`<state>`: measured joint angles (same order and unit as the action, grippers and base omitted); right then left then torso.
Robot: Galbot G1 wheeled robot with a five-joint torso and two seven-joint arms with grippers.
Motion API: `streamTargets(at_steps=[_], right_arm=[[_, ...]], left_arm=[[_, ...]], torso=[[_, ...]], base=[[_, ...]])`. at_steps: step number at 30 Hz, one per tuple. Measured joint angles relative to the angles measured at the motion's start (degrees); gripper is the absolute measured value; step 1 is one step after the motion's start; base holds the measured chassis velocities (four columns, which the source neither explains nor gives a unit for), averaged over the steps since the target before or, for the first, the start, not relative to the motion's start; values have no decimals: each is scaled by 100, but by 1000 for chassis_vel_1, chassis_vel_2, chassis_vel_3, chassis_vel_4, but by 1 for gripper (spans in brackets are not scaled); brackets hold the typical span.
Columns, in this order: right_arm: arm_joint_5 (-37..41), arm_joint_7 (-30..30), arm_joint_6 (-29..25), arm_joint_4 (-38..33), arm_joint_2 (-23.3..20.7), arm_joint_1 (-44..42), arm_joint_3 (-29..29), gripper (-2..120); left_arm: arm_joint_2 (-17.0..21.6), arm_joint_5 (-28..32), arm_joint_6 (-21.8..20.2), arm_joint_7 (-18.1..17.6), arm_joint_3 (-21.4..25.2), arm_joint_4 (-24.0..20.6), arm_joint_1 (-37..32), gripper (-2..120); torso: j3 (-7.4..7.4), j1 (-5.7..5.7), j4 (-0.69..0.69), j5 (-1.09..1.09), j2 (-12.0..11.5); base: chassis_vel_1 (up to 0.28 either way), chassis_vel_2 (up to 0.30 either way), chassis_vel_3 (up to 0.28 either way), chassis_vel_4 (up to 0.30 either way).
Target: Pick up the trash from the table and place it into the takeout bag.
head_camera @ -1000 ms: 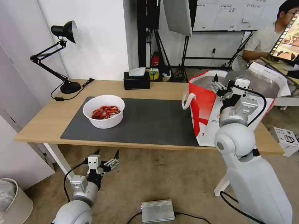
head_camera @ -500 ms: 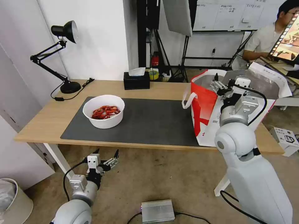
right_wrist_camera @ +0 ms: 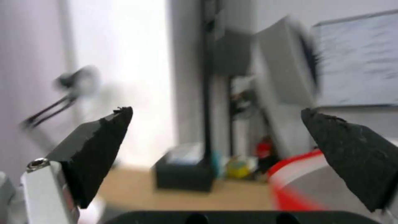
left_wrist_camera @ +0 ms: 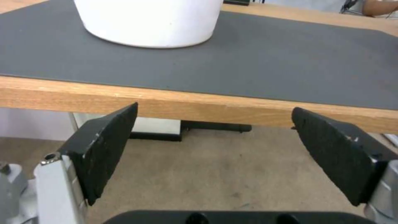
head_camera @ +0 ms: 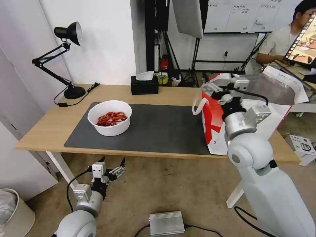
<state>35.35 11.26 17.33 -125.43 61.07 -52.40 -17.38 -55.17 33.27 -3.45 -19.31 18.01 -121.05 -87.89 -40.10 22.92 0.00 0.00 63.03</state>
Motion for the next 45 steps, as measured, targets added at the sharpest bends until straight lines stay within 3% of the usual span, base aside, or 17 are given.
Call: streamTargets(at_steps=[2,5,12,29,45], right_arm=[[102,-150,85,-63,-80,-102,-17,100],[433,-453,672,-349,-394,-614,-102,100],[450,-176,1420,-672,-701,-1459,-40,100],[-407,716,1280,-875,-677,-3003,99,100],[-723,1082,1257,-898,-385,-3531,138,100]], left_arm=[[3,3,5,1,2,0,-2,100],[16,18,24,13,5,1,-5,100],[70,116,58,59,41,10,13,100],[111,151,105,107,45,1,26,100],[136,147,151,106,70,-20,15,100]], torso=[[0,0,0,0,0],[0,0,-1,0,0],[0,0,-1,1,0],[0,-1,-1,0,0],[0,0,0,0,-1]], base=[[0,0,0,0],[0,0,0,0],[0,0,0,0],[0,0,0,0],[0,0,0,0]])
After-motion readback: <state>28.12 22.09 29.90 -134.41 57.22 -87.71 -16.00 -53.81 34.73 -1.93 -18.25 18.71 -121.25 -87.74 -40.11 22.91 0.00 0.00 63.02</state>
